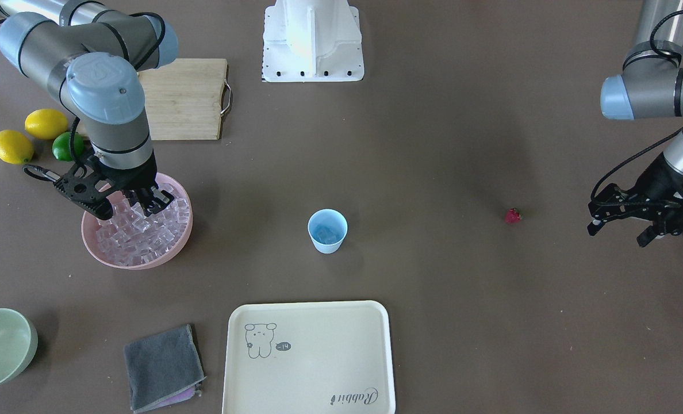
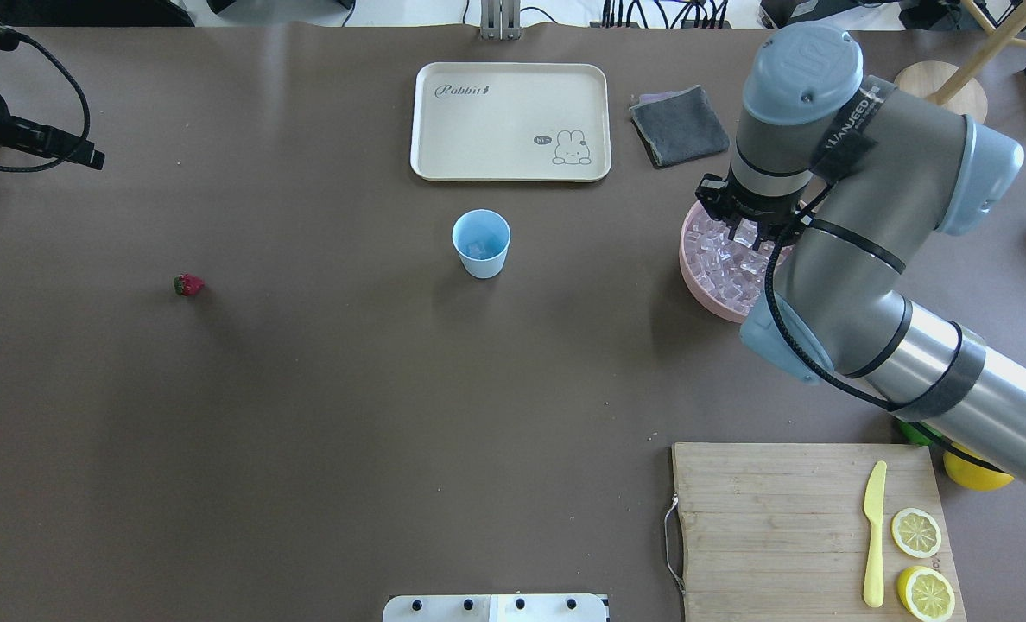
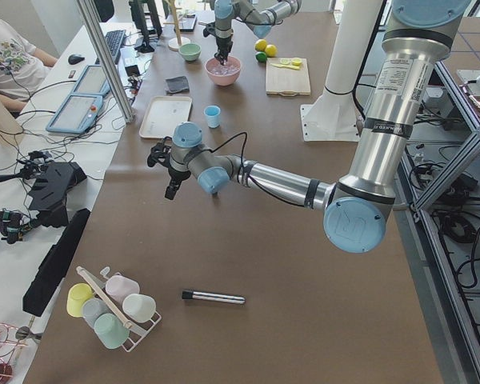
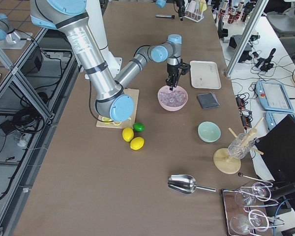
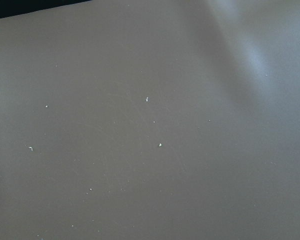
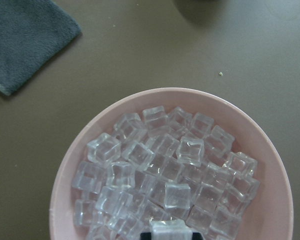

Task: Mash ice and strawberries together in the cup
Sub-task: 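Carry the ice cube with the right gripper to the light-blue cup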

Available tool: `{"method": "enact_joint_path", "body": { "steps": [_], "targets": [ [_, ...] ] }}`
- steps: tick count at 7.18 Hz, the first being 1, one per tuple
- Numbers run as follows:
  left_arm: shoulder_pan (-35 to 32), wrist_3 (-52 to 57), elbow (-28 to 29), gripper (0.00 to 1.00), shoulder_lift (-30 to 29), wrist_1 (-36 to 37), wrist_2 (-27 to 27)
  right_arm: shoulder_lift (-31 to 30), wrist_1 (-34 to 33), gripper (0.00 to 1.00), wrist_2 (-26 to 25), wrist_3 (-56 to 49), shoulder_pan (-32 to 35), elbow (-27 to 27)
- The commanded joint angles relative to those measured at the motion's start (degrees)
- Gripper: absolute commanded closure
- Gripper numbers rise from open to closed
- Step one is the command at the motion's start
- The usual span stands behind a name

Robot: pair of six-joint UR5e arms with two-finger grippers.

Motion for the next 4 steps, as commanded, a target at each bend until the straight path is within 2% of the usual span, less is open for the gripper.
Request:
{"method": "enact_joint_path", "body": {
  "steps": [1,2,4],
  "targets": [
    [0.0,0.0,0.1,0.02,-0.2,0.0,0.0,9.0,-7.4,1.0,0.9,0.6,0.0,0.4],
    [0.0,0.0,0.4,0.02,-0.5,0.0,0.0,11.4,-7.7,1.0,2.3,0.5,-0.2,0.4],
    [1.1,-0.7,0.6,0.02,-0.6,0.0,0.0,16.0,-6.6,1.0,0.5,-0.9,-5.1,-2.3]
  ]
}}
